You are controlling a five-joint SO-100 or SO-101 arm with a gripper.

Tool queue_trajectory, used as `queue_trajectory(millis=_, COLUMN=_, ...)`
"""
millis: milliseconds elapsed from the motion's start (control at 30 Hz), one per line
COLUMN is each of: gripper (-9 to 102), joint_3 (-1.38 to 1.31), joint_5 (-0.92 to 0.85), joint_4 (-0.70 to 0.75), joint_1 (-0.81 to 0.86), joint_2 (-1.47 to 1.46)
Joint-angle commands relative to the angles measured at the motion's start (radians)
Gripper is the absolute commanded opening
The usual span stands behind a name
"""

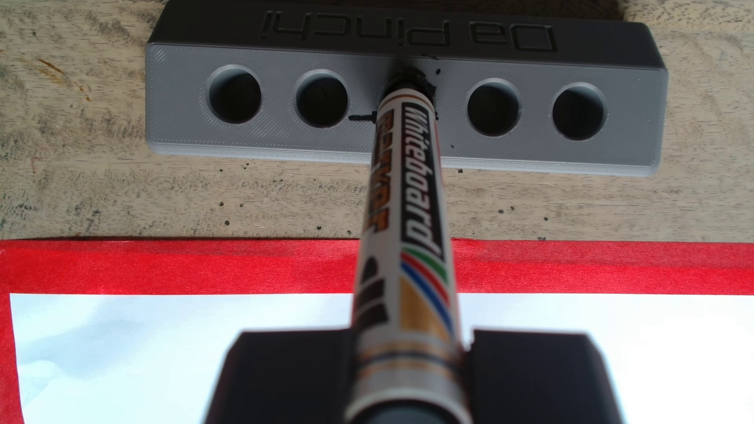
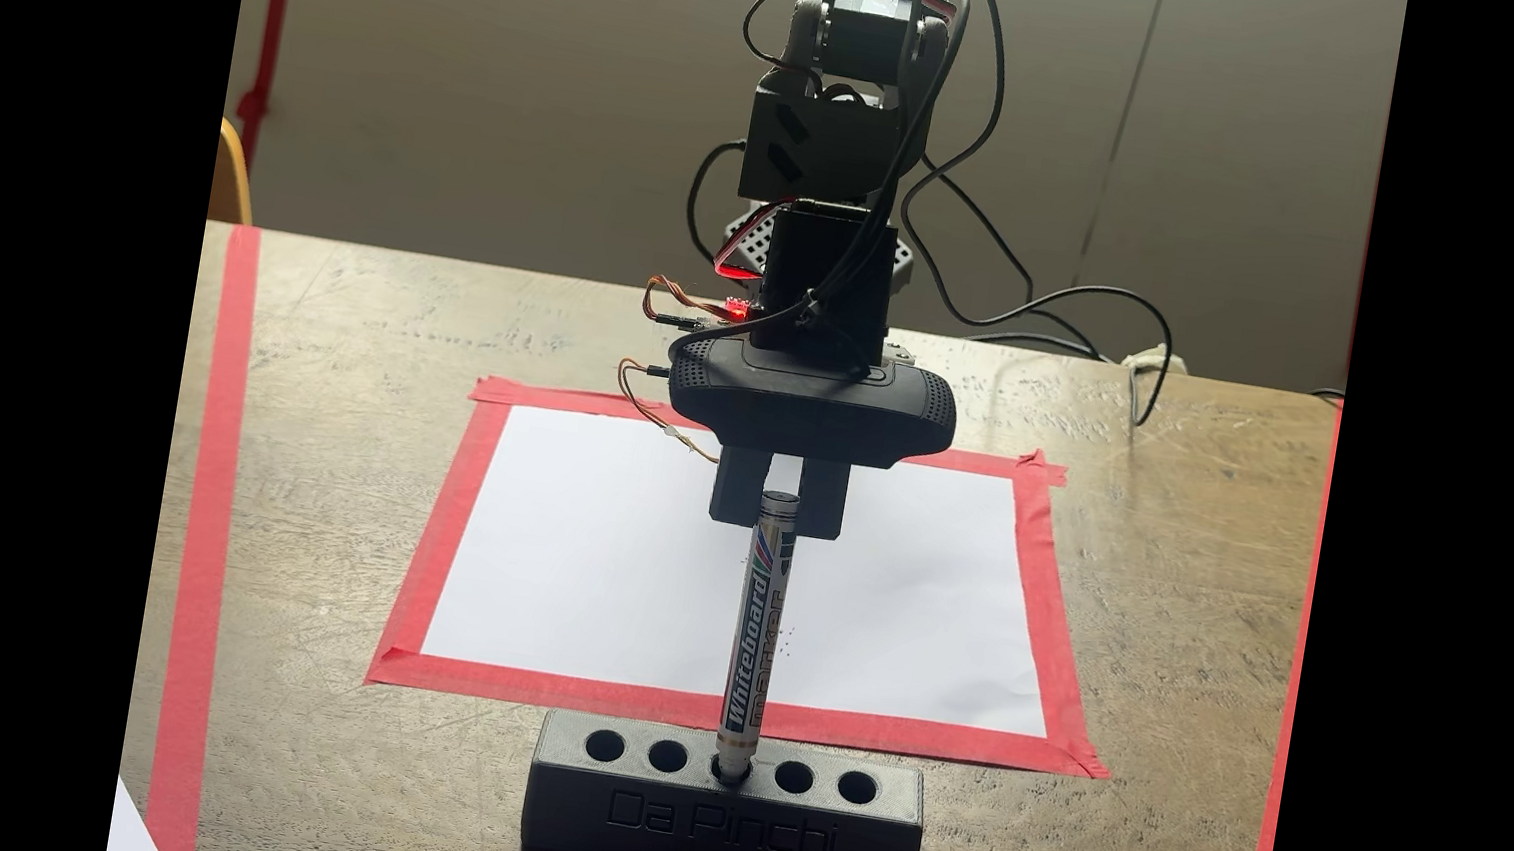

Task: Pick up a pen

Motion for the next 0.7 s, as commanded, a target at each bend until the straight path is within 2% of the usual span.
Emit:
queue_trajectory(millis=0, gripper=-1, joint_3=-0.038, joint_5=-0.006, joint_4=-0.026, joint_1=0.009, joint_2=0.043)
queue_trajectory(millis=667, gripper=-1, joint_3=-0.075, joint_5=-0.008, joint_4=0.054, joint_1=0.015, joint_2=0.192)
